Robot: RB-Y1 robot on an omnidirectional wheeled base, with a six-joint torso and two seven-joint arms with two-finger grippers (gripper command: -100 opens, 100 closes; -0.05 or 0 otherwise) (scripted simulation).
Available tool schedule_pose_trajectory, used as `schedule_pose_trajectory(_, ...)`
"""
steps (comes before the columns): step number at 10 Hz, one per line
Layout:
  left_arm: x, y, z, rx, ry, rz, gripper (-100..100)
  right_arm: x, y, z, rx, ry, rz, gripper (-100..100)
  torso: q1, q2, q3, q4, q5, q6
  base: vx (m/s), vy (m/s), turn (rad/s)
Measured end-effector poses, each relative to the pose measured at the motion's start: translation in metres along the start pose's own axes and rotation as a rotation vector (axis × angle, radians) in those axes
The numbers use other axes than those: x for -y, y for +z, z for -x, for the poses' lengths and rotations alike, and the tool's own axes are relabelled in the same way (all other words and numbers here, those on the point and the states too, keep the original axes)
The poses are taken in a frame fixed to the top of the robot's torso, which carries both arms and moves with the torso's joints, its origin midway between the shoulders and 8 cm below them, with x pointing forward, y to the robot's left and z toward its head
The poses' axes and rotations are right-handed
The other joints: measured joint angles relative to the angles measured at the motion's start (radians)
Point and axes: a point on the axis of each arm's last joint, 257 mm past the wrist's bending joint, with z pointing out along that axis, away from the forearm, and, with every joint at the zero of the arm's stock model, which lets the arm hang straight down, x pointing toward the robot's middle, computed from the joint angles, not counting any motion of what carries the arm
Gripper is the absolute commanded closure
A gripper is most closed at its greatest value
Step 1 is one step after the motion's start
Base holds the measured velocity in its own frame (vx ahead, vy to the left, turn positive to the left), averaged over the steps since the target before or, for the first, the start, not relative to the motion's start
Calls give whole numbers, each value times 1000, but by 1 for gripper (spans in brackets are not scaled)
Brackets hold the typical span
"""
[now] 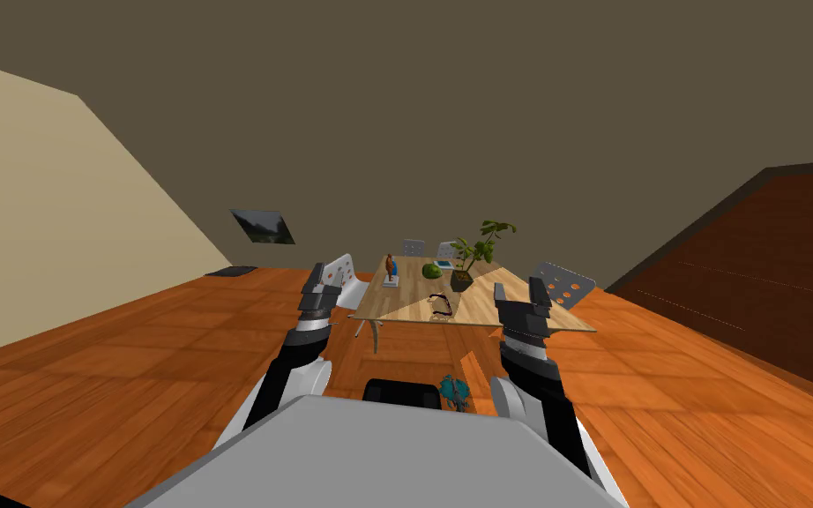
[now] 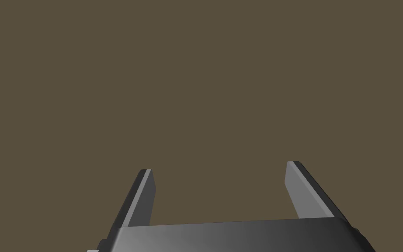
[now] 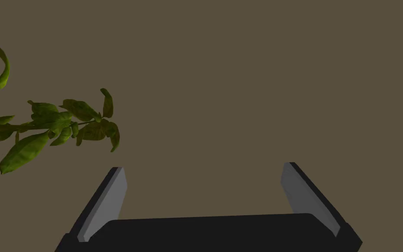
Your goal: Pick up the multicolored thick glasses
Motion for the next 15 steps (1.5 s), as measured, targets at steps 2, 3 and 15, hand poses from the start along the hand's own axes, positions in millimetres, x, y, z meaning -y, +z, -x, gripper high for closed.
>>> schedule_pose_trajectory(2, 0, 0, 0, 0, 0, 0, 0, 8, -5, -5, -48, -29, -26, -100, 0, 1, 1, 0, 0, 0, -17, 13, 92)
schedule_pose_trajectory(3, 0, 0, 0, 0, 0, 0, 0, 14, -9, -8, -77, -50, -46, -100, 1, 1, 1, 0, 0, 0, -22, 21, 119)
schedule_pose_trajectory(15, 0, 0, 0, 0, 0, 0, 0, 156, -152, -4, -492, -426, -501, -100, 2, -1, -1, 0, 0, 0, 2, 25, 206)
